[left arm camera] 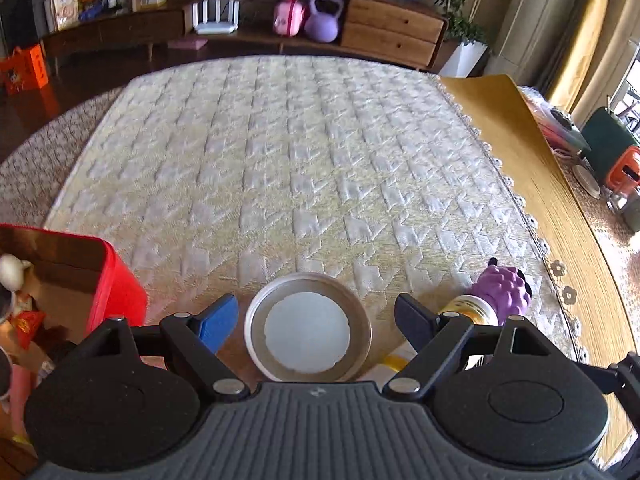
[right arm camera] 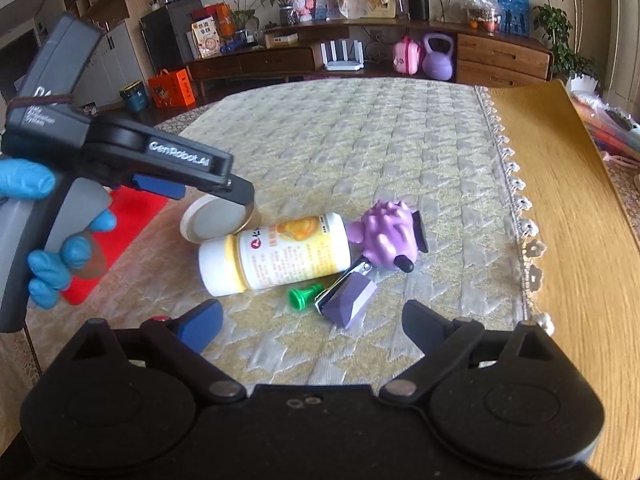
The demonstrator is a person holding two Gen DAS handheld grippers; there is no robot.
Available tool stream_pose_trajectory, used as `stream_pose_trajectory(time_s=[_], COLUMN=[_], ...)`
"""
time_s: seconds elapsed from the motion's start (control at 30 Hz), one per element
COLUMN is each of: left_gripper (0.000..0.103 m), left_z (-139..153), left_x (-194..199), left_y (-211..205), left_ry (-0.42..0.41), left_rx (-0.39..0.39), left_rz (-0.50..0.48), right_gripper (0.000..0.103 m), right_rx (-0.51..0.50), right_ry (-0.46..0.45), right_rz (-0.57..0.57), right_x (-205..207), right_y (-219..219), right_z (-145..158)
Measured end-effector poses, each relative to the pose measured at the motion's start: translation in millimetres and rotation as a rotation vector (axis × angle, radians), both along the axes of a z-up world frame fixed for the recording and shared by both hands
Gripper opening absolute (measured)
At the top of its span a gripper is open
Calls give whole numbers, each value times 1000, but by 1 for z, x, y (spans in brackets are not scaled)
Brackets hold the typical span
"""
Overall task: Organize rigid objects
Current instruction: 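Grasp the round white lid with the left tool while the right tool grasps the purple clip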
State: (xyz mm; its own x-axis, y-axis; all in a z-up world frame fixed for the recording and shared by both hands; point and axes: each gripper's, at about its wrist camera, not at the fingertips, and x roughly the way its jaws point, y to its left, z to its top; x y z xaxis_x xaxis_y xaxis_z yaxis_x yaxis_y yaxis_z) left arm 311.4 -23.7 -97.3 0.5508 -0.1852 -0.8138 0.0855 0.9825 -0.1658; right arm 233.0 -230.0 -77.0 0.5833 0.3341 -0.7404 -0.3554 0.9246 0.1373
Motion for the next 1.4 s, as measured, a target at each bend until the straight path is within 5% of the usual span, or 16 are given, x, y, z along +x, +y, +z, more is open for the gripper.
stream_pose_trajectory(time_s=[0.5,1.07,1.4], left_gripper=[86,78,78], left_z=[-28,-24,-12], left_x=[12,-2,-21], left_y=[4,6,12], left_ry=[38,7,-14], left_rx=[16,38,27], left_rz=[28,32,26], right_gripper=[69,22,20], right_rx=[-10,6,7], right_ry=[47,34,30], right_rz=[-32,-1,-5], right_x=[25,18,-5], right_y=[-7,-13,-17], right_z=[-23,-21,-13])
